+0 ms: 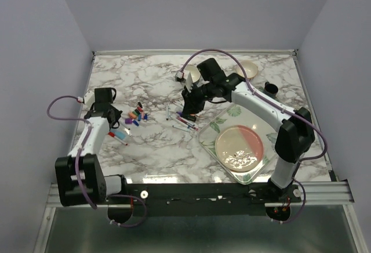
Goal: Open the pen caps
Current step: Grab a pen on the table with the left arm, then hold the pen cap with the left arm and grip the barrel with the right arm, then open the pen cap, then place the pen cap on the table with the left arm, then place the barrel on the table with the right arm
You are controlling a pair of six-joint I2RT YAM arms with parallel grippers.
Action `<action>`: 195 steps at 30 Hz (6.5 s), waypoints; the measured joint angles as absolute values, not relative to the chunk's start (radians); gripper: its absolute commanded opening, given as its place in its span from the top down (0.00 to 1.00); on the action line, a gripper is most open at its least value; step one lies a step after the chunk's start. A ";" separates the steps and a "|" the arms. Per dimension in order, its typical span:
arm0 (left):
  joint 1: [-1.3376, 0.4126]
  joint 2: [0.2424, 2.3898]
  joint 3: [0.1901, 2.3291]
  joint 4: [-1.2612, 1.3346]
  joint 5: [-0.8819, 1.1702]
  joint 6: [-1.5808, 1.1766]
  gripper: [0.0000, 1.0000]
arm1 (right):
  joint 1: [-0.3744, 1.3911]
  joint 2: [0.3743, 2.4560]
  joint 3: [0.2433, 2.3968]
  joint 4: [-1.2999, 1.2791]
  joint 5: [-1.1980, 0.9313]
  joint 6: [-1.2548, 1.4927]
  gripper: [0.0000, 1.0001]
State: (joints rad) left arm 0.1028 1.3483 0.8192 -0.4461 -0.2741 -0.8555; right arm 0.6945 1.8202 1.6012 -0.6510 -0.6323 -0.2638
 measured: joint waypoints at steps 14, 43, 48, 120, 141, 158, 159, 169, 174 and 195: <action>-0.126 0.788 0.354 0.216 0.266 -0.944 1.00 | 0.694 1.763 1.419 -0.425 -1.087 -0.005 0.62; -0.553 0.831 0.312 0.496 -0.011 -1.054 1.00 | 0.705 1.818 1.387 -0.289 -1.095 0.177 0.56; -0.560 0.766 0.314 0.374 -0.097 -1.052 1.00 | 0.706 1.805 1.392 -0.336 -1.031 0.107 0.56; -0.250 0.952 0.831 0.024 -0.084 -0.803 1.00 | 0.714 1.838 1.450 -0.346 -0.983 0.101 0.99; -0.115 1.031 0.482 -0.134 -0.170 -0.915 0.90 | 0.714 1.854 1.450 -0.464 -0.873 0.025 0.99; -0.058 1.225 0.474 -0.119 -0.214 -0.960 0.57 | 0.711 1.856 1.458 -0.471 -0.864 -0.006 0.99; -0.054 1.238 0.480 -0.117 -0.214 -0.962 0.57 | 0.711 1.856 1.458 -0.473 -0.864 -0.007 0.99; -0.036 1.187 0.523 -0.128 -0.213 -0.942 0.32 | 0.707 1.869 1.495 -0.517 -0.758 -0.067 0.97; -0.033 1.040 0.543 -0.172 -0.213 -0.903 0.17 | 0.707 1.938 1.559 -0.546 -0.612 -0.135 0.95; -0.028 0.781 0.476 -0.403 -0.189 -0.978 0.12 | 0.710 2.103 1.652 -0.632 -0.306 -0.270 0.74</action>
